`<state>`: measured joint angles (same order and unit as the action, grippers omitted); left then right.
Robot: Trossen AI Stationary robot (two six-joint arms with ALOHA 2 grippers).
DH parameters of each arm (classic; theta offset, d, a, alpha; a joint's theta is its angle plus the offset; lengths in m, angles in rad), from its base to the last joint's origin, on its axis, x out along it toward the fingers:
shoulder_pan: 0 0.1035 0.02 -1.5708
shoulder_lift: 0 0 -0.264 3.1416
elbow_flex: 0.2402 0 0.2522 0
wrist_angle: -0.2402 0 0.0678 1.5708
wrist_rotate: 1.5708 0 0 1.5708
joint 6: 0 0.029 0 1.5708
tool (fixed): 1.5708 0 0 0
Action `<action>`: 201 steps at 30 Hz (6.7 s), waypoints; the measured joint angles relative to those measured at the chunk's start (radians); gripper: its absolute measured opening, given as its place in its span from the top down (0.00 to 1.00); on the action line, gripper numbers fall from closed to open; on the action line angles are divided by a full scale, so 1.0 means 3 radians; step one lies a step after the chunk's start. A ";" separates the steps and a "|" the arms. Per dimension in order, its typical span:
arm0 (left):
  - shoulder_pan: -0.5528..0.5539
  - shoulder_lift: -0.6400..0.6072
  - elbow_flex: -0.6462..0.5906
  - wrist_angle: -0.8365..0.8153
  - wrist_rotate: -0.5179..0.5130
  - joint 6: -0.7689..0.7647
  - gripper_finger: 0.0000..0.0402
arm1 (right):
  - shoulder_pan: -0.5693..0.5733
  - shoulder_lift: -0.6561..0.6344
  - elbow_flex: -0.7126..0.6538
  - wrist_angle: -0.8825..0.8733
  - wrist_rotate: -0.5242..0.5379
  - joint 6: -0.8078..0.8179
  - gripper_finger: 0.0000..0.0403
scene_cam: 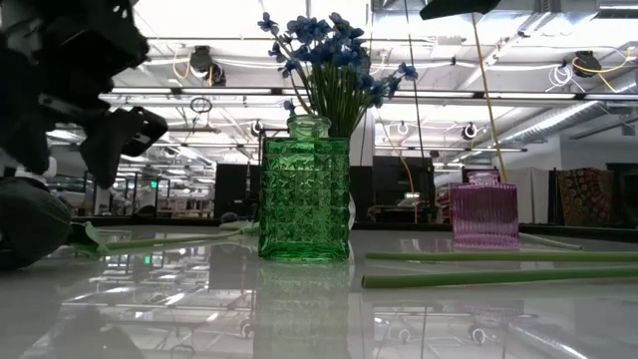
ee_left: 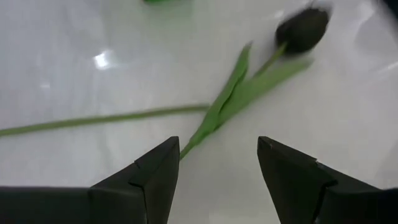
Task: Sort flowers into vase by color
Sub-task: Put the bottom left black tulip into the purple vase
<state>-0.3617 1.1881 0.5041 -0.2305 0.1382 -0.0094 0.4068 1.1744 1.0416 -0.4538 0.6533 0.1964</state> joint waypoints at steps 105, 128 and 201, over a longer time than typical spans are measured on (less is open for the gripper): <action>0.0354 0.0950 0.0669 0.4431 -0.0997 0.1013 0.97 | -0.0501 0.1097 -0.0003 0.2736 -0.0989 -0.0625 0.26; 0.0354 0.0908 0.0668 0.4231 -0.1095 0.0921 0.78 | -0.0500 0.1030 -0.0003 0.2510 -0.0984 -0.0675 0.97; 0.0245 0.0277 0.0666 0.1060 -0.1491 0.0131 0.52 | 0.0102 -0.0269 -0.0596 -0.0133 0.0679 0.1141 0.99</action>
<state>-0.2882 1.2713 0.7040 0.0875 -0.3092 0.0299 0.4375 1.0936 0.8627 -0.4936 0.8570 0.5388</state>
